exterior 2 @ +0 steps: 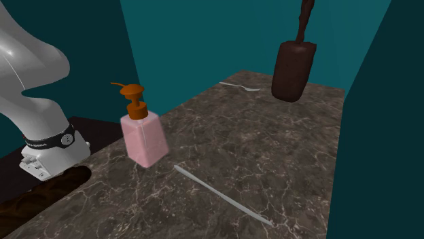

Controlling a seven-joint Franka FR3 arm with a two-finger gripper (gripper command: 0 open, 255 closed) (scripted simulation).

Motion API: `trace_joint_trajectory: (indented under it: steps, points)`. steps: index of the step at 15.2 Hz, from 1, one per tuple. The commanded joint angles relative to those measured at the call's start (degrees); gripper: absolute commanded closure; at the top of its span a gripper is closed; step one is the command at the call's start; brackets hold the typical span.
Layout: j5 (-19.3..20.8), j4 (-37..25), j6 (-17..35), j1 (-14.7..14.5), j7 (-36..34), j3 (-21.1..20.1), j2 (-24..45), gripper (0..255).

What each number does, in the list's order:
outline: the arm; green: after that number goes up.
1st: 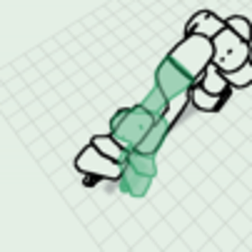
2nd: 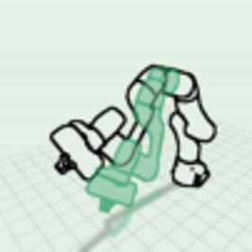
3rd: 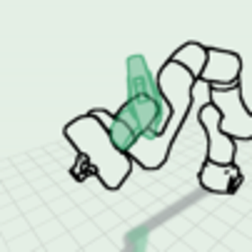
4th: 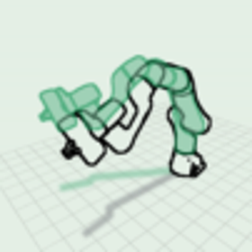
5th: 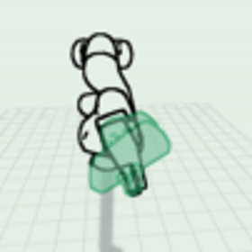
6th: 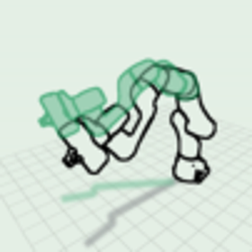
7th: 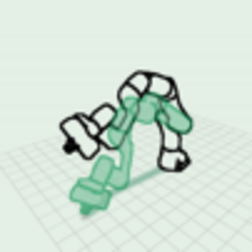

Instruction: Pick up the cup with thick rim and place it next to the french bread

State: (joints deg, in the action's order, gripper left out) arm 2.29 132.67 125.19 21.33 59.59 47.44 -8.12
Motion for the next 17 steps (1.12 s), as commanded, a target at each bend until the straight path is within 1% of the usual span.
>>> trace_joint_trajectory:
  steps: [1,5,9,17]
  points:
    - [0.0,0.0,0.0,0.0,0.0,0.0,0.0,0]
    - [0.0,0.0,0.0,0.0,0.0,0.0,0.0,0]
    - [3.0,-4.5,-7.6,0.8,-2.4,-1.5,-4.2,0]
    - [3.0,-4.5,-7.6,0.8,-2.4,-1.5,-4.2,0]
